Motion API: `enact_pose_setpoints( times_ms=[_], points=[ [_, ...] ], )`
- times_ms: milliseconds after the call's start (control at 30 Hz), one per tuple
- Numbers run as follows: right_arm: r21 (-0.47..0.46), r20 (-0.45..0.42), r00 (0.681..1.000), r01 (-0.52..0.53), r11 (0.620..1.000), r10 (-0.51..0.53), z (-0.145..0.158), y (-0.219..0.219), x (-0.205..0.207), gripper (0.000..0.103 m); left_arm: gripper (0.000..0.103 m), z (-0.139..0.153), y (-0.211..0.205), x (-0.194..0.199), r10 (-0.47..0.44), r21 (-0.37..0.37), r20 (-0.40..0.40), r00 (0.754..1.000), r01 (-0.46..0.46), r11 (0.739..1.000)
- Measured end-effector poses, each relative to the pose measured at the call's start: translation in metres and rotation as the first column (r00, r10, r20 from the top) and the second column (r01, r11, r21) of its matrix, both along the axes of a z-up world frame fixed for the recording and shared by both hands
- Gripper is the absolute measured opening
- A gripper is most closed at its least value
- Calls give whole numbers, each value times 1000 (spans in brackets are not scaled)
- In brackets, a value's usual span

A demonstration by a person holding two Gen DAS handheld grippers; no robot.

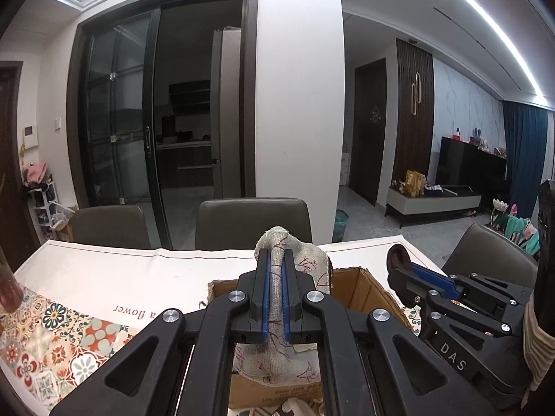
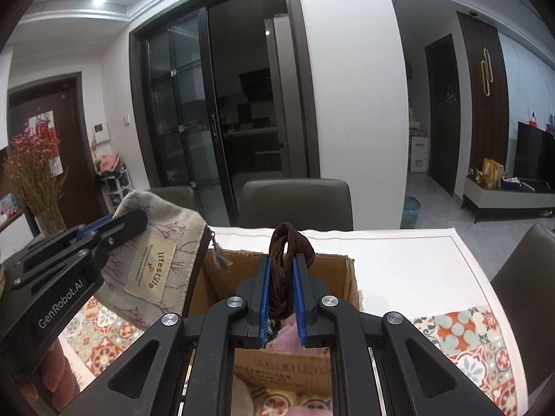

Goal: Organize soft objects
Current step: 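Carry the grey pouch with the left tool while the right tool carries the hair tie to the box, then open both tools to drop the pouch and hair tie into the box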

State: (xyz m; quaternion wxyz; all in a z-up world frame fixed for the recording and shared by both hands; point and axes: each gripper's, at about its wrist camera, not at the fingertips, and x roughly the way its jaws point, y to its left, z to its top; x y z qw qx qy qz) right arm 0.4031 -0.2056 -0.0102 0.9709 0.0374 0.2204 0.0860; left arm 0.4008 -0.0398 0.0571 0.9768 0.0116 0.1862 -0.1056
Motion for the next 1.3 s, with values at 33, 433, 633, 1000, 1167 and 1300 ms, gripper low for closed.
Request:
enact_pose_setpoints(
  times_ms=[33, 433, 633, 1000, 1167, 1300],
  points=[
    [3, -11, 1000, -3, 1000, 3, -1, -1, 6, 14, 8, 0, -2, 5, -4, 1, -6, 1000, 4, 1000],
    [-10, -148, 988, -36, 999, 34, -27, 4, 55, 14, 8, -35, -11, 67, -35, -27, -186, 982, 31, 999],
    [-9, -216, 975, -51, 999, 48, -46, 6, 69, 14, 11, -56, -18, 78, -28, -11, -259, 966, 26, 1000],
    [-21, -233, 972, -33, 999, 27, -54, 2, 72, 54, 34, -62, -13, 75, -27, -20, -300, 954, 22, 1000],
    [-32, -218, 976, -10, 999, 3, -48, -2, 62, 54, 36, -58, -10, 65, 3, 23, -289, 957, 4, 1000],
    [-40, -209, 978, 11, 999, -20, -42, -3, 54, 54, 38, -53, -9, 54, 37, 57, -270, 962, -22, 998]
  ],
)
